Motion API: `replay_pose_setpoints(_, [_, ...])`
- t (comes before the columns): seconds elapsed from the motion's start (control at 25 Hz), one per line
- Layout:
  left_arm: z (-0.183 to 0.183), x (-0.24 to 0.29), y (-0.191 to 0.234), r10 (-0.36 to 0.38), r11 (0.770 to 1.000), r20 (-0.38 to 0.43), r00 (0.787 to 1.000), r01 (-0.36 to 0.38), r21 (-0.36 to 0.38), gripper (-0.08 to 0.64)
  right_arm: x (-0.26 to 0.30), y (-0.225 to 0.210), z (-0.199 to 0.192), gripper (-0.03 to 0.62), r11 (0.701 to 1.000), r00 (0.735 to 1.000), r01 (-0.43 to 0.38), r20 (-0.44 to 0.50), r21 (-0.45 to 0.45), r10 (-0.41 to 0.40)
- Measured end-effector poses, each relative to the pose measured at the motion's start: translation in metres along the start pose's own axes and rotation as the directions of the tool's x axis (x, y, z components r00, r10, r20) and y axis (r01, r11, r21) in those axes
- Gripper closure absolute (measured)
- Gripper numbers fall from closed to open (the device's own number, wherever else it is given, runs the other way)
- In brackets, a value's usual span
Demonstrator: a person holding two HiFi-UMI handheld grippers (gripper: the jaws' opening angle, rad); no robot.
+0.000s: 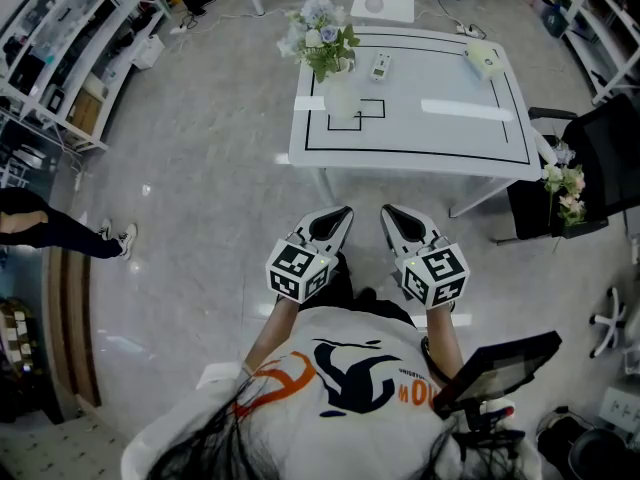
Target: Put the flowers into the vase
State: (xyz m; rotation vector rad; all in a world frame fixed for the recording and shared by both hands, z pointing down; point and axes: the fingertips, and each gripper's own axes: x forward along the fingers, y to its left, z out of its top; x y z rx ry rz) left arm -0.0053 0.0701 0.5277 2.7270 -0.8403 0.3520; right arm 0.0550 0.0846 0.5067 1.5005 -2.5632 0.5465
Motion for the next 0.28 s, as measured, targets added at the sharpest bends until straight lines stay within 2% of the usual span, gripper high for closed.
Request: replay_pose_setpoints(0.28, [-0.0003,-0.0041,0.0035,0.010,1.000,-0.004,1.000,-0.010,-0.002,0.549,0.0026,0.0032,-0.0002,0.575,1.000,1.000,-0.011,-0.007,-0.004,0.011])
